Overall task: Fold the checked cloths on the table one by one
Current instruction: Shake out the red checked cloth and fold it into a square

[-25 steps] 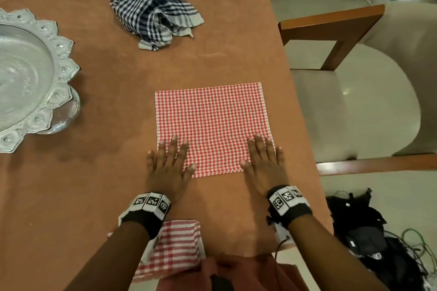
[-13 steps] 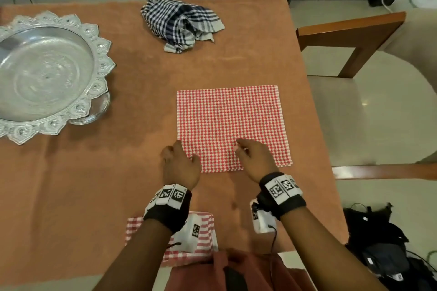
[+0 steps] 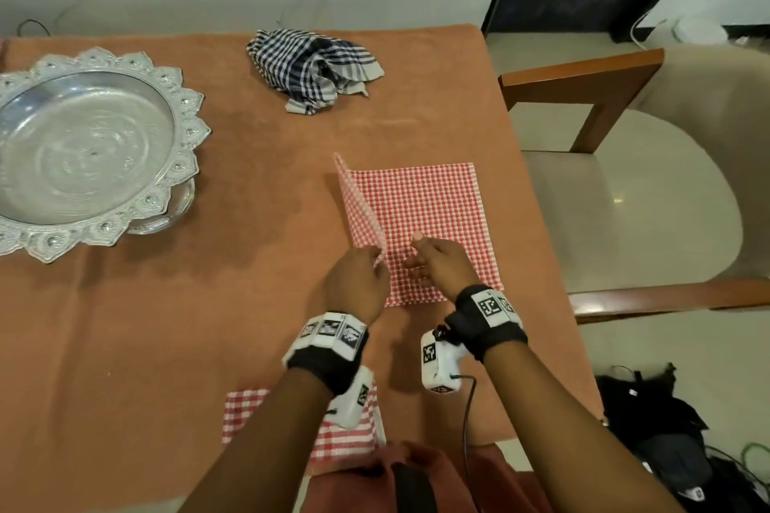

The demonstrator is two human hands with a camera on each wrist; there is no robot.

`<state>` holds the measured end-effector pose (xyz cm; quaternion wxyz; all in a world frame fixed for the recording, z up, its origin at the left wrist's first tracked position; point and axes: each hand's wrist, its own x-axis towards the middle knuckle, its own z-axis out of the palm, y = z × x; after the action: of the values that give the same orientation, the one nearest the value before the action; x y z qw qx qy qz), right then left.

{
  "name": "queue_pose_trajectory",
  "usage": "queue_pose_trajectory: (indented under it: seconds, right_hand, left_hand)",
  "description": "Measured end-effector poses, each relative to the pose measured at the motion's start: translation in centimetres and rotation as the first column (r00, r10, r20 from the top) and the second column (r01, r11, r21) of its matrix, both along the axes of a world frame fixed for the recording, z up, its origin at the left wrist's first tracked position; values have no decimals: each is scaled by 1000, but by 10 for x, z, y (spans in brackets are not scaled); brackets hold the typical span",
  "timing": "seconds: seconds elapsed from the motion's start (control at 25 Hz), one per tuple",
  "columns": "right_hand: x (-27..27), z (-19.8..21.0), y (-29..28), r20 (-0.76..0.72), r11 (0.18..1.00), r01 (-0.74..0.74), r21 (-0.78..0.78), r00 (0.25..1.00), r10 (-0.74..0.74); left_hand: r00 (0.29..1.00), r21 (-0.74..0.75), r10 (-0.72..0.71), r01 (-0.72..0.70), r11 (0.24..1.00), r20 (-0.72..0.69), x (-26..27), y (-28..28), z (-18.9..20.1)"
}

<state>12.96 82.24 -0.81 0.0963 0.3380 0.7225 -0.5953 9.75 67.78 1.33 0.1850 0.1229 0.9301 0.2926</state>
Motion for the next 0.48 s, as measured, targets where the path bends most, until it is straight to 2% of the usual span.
queue_pose_trajectory:
  seconds: [0.08,0.16,0.24,0.28,0.4,0.48]
  right_hand:
    - [-3,3,7,13,999,8,-34,1000,-8]
    - [-2,-3,19,16,1000,-4,13,1000,4]
    - [-1,-15,35,57,996,-6,88,998,0]
    - [1,-20,44,94,994,-4,109,996,-6]
    - [7,-36,57,173,1000,9,6,985,-9]
    - [9,-41,58,167,997,-69,23,984,64]
  left_hand:
    - [988,-9,-156,156,988,-15,8,27,0]
    - [955,23,-287,286,958,71,18,45,0]
    - [933,59,-324,319,946,154,20,51,1]
    - [941,56,-304,299,953,147,14,53,2]
    - [958,-39,-283,281,959,-55,-31,65,0]
    - [916,-163,-367,342,926,-161,-73,87,-1]
